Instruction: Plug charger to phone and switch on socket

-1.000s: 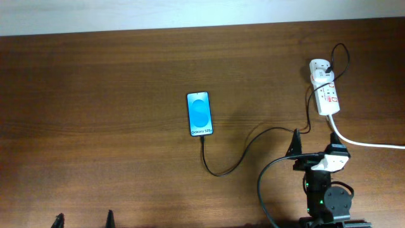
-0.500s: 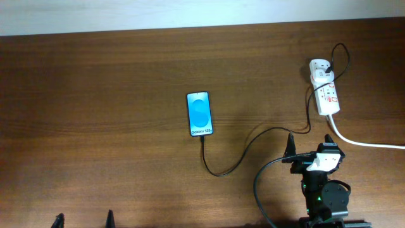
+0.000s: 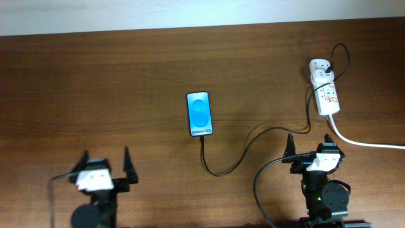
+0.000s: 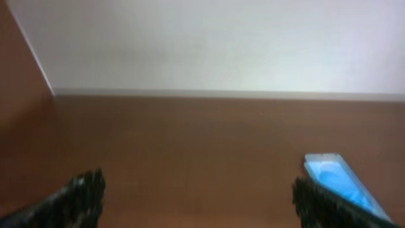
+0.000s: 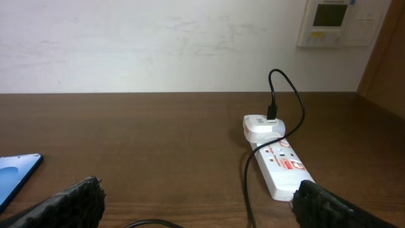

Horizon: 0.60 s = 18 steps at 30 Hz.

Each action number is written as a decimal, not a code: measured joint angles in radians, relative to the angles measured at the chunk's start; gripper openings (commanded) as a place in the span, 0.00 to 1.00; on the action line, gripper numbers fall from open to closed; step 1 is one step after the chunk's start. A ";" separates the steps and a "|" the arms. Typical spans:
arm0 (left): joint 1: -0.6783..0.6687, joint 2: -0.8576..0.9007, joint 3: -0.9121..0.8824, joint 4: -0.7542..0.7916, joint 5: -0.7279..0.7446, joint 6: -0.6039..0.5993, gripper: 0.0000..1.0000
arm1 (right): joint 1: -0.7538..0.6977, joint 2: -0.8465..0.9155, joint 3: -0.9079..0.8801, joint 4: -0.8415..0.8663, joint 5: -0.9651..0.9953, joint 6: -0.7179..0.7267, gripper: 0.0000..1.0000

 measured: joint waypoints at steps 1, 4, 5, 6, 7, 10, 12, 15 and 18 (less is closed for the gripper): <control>0.000 0.000 -0.081 0.097 0.011 0.005 1.00 | 0.000 0.000 0.000 0.000 0.000 0.001 0.98; 0.000 -0.002 -0.220 0.274 0.047 0.064 0.99 | 0.000 0.000 0.000 0.000 0.000 0.000 0.98; 0.001 -0.002 -0.235 0.273 0.052 0.085 0.99 | 0.000 0.000 0.000 0.000 0.000 0.000 0.98; 0.005 -0.002 -0.241 0.275 0.056 0.110 0.99 | 0.000 0.000 0.000 0.000 0.000 -0.001 0.98; 0.012 -0.005 -0.241 0.276 0.060 0.130 0.99 | 0.000 0.000 0.000 0.000 0.000 0.000 0.98; 0.055 -0.006 -0.241 0.275 0.068 0.174 0.99 | 0.000 0.000 0.000 0.000 0.000 0.000 0.98; 0.067 -0.006 -0.241 0.275 0.068 0.183 0.99 | 0.000 0.000 0.000 0.000 0.000 0.000 0.98; 0.067 -0.006 -0.241 0.275 0.068 0.188 0.99 | 0.000 0.000 0.000 0.000 0.000 0.000 0.98; 0.067 -0.006 -0.241 0.275 0.071 0.189 0.99 | 0.000 0.000 0.000 0.000 0.000 0.000 0.98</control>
